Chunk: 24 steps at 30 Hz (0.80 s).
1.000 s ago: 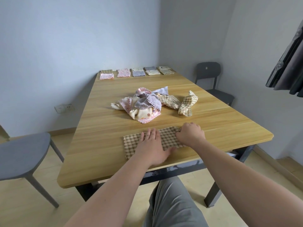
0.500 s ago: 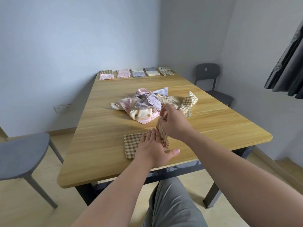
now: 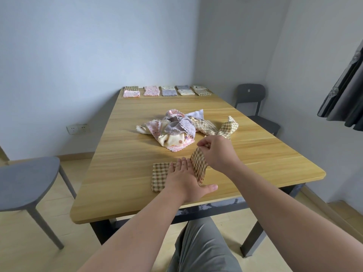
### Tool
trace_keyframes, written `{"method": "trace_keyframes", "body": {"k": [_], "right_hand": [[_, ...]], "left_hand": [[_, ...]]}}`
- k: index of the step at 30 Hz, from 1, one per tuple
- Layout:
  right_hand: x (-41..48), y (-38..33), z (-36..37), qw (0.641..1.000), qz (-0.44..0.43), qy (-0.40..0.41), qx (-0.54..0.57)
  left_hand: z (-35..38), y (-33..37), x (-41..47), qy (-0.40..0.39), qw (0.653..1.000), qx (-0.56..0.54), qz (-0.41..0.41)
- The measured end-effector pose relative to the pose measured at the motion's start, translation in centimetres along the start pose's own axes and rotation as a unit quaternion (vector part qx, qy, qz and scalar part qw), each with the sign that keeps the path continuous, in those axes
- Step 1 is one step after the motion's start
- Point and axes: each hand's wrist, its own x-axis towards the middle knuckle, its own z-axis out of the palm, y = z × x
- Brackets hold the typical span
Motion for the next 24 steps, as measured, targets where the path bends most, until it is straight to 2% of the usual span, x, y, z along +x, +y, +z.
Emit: {"method": "trace_keyframes", "body": {"k": [9,15,17,21,24], "right_hand": [[0.0,1.1,-1.3,1.0,0.008,-0.002,-0.011],[-0.5,1.3,-1.0,1.0,0.022,0.008,0.005],[-0.9,0.6,0.0,1.0,0.015,-0.01,0.003],[-2.1,-1.4,2.9,0.995,0.006,-0.098,-0.013],[-3.0,-2.7,5.0,0.99,-0.01,-0.13,-0.052]], "left_hand": [[0.9,3.4,1.9,0.0,0.999,-0.026,0.019],[-3.6,-1.3,-0.3,-0.025,0.995,-0.042,0.086],[-4.1,-4.1,-1.2,0.012,0.993,-0.1,0.054],[-2.3,-8.5,-2.1,0.168,0.958,-0.227,-0.05],[-1.6,-8.7,-1.9,0.19,0.95,-0.242,-0.041]]}}
